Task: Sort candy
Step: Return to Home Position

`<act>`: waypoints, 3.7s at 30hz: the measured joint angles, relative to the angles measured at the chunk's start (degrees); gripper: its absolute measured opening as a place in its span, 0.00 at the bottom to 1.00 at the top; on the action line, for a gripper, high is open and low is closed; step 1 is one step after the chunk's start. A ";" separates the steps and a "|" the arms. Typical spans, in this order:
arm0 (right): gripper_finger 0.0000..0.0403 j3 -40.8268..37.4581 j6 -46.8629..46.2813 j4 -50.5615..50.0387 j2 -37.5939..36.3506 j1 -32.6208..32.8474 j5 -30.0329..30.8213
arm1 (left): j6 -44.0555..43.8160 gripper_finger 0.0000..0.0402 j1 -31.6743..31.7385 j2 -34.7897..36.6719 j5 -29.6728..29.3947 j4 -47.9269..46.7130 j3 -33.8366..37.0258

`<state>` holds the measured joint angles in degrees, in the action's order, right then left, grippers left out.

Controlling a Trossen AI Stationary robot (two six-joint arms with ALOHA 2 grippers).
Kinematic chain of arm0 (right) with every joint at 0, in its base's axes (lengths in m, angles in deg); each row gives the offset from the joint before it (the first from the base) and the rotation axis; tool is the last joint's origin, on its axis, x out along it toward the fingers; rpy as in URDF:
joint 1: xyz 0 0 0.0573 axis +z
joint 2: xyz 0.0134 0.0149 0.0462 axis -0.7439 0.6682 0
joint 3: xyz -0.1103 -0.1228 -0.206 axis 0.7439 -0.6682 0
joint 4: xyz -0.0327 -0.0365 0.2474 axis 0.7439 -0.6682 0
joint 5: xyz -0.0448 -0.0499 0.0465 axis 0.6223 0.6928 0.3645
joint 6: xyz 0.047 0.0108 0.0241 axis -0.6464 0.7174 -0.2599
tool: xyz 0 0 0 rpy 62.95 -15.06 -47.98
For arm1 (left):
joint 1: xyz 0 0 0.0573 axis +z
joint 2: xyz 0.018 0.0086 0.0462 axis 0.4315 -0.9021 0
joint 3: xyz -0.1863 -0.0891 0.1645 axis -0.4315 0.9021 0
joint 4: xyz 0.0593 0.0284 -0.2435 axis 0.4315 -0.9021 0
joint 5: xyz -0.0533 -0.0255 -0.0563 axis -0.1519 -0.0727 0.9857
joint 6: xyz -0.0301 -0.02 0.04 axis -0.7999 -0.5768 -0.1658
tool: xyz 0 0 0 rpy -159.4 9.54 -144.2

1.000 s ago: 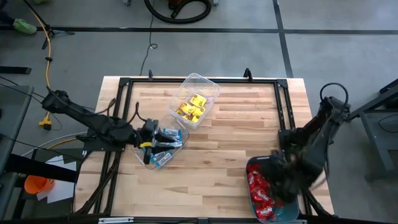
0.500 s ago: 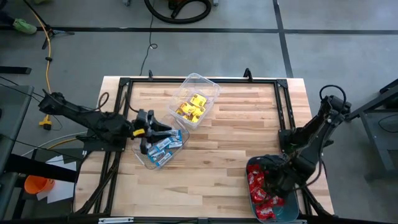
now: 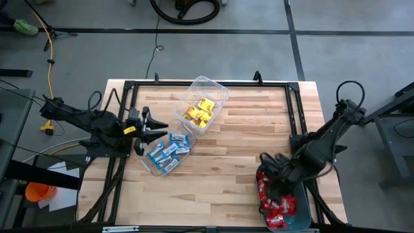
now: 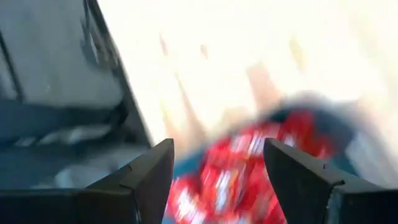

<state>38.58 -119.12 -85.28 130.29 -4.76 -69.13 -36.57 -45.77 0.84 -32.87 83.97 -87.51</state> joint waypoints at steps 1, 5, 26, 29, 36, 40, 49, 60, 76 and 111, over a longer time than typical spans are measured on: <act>0.60 1.32 2.38 -0.44 -0.01 -0.56 3.23 | 0.83 0.33 0.00 0.59 -0.70 -0.79 0.00; 0.58 6.19 12.53 -2.89 -0.04 -3.36 11.55 | 4.62 0.31 1.14 2.68 -2.00 -2.41 0.00; 0.17 7.12 14.87 -9.91 -2.61 -15.76 5.69 | 4.31 0.00 8.96 21.51 4.27 19.84 29.13; 0.03 3.91 11.61 -9.64 -5.47 -14.66 5.66 | 2.67 0.00 8.96 24.17 4.04 25.09 34.57; 0.04 -8.45 5.75 -0.07 -15.58 -12.65 6.16 | 0.22 0.00 8.96 27.54 0.49 19.07 36.61; 0.01 -17.86 7.79 9.20 -21.96 -12.39 7.21 | -0.22 0.00 8.94 27.65 -0.14 18.47 36.61; 0.00 -38.56 22.76 27.07 -41.03 -15.32 11.92 | -0.18 0.00 8.94 27.60 -0.74 13.93 36.61; 0.00 -60.42 46.30 57.05 -64.19 -30.66 5.52 | -0.18 0.00 8.94 27.60 -0.74 13.79 36.61; 0.00 -74.16 59.26 62.88 -78.97 -36.18 -2.21 | -0.18 0.00 8.94 27.58 -0.78 13.75 36.59; 0.00 -74.20 60.94 62.76 -77.11 -36.17 -1.74 | -0.16 0.00 8.92 27.58 -0.78 13.75 36.59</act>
<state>-35.62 -58.18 -22.53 53.18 -40.93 -70.87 -36.73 -36.85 28.42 -33.64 97.72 -50.92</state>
